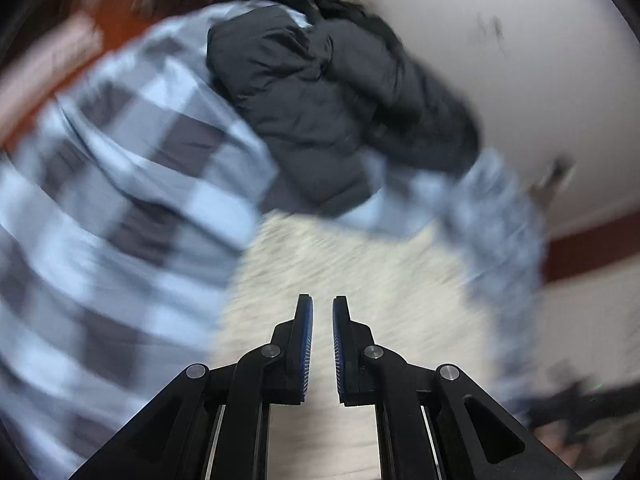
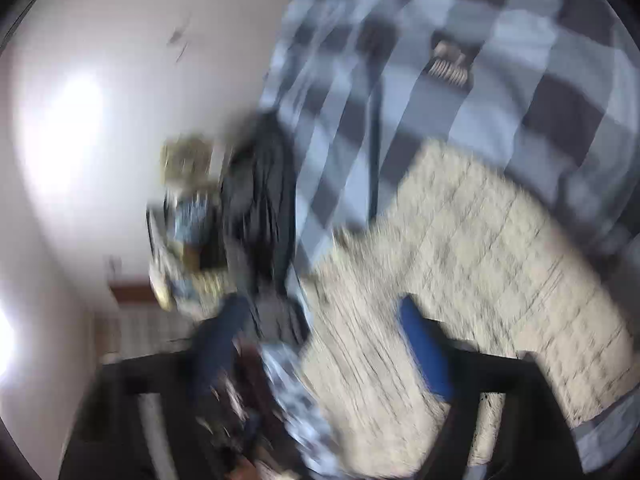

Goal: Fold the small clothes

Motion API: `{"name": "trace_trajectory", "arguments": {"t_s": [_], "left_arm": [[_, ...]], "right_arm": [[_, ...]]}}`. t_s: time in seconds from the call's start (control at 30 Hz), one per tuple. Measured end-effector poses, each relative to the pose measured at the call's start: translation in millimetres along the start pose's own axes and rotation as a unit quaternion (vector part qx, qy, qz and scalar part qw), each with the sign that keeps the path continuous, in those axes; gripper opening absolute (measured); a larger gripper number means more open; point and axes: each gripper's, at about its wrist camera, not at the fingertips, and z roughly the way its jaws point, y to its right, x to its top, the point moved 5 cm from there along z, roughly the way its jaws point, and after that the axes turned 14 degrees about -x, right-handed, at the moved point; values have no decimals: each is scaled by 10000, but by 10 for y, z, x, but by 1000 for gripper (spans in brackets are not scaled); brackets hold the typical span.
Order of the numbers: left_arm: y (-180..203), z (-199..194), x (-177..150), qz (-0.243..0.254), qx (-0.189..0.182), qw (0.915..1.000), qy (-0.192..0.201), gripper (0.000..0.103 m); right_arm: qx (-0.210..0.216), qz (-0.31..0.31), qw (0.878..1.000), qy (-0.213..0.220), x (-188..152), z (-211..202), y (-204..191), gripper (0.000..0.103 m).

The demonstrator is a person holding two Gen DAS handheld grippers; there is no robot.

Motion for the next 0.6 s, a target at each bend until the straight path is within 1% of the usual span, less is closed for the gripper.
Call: {"name": "trace_trajectory", "arguments": {"t_s": [0.03, 0.07, 0.1, 0.13, 0.17, 0.2, 0.27, 0.3, 0.33, 0.37, 0.4, 0.43, 0.47, 0.5, 0.53, 0.57, 0.6], "left_arm": [[44, 19, -155, 374, 318, 9987, -127, 7], [89, 37, -297, 657, 505, 9962, -256, 7], [113, 69, -463, 902, 659, 9927, -445, 7], [124, 87, -621, 1030, 795, 9894, -638, 7], [133, 128, -816, 1114, 943, 9857, -839, 7], [150, 165, -958, 1181, 1005, 9832, -967, 7], [207, 227, -1216, 1322, 978, 9801, -1114, 7], [232, 253, -1289, 1386, 946, 9792, -1141, 7], [239, 276, -1362, 1463, 950, 9785, -1104, 7], [206, 291, -1423, 1533, 1047, 9768, -1063, 7], [162, 292, -1467, 1605, 1260, 9731, -1068, 7], [123, 285, -1486, 1717, 1490, 9677, -1089, 7], [99, 264, -1487, 1835, 1639, 9633, -1074, 7], [89, 224, -1466, 1947, 1737, 9599, -1023, 7], [66, 179, -1436, 1992, 1816, 9581, -964, 7], [22, 137, -1399, 1911, 1842, 9599, -904, 7], [-18, 116, -1371, 1803, 1819, 9626, -885, 7]], "right_arm": [[-378, -256, 9989, 140, -155, -7, 64, 85], [-685, -468, 9963, 231, -263, -16, 127, 85], [-1175, -748, 9898, 294, -372, -19, 235, 85], [-1572, -849, 9835, 278, -393, -18, 325, 85], [-1849, -979, 9775, 280, -423, -44, 399, 85], [-1905, -1066, 9754, 299, -418, -97, 466, 85], [-2266, -1230, 9657, 317, -390, -158, 553, 85], [-2423, -1244, 9613, 406, -353, -196, 585, 85], [-2798, -1210, 9501, 658, -294, -261, 653, 85], [-3193, -1129, 9367, 893, -233, -312, 716, 85], [-3546, -1078, 9224, 1085, -180, -375, 783, 85], [-3719, -1069, 9154, 1113, -117, -368, 836, 85], [-3674, -1092, 9188, 946, -76, -335, 913, 85], [-3568, -1086, 9248, 756, -64, -293, 957, 85], [-3379, -1040, 9344, 443, -50, -213, 1037, 85], [-3294, -982, 9388, 221, -49, -125, 1073, 85], [-3272, -914, 9405, 10, -44, -63, 1144, 85]]}}
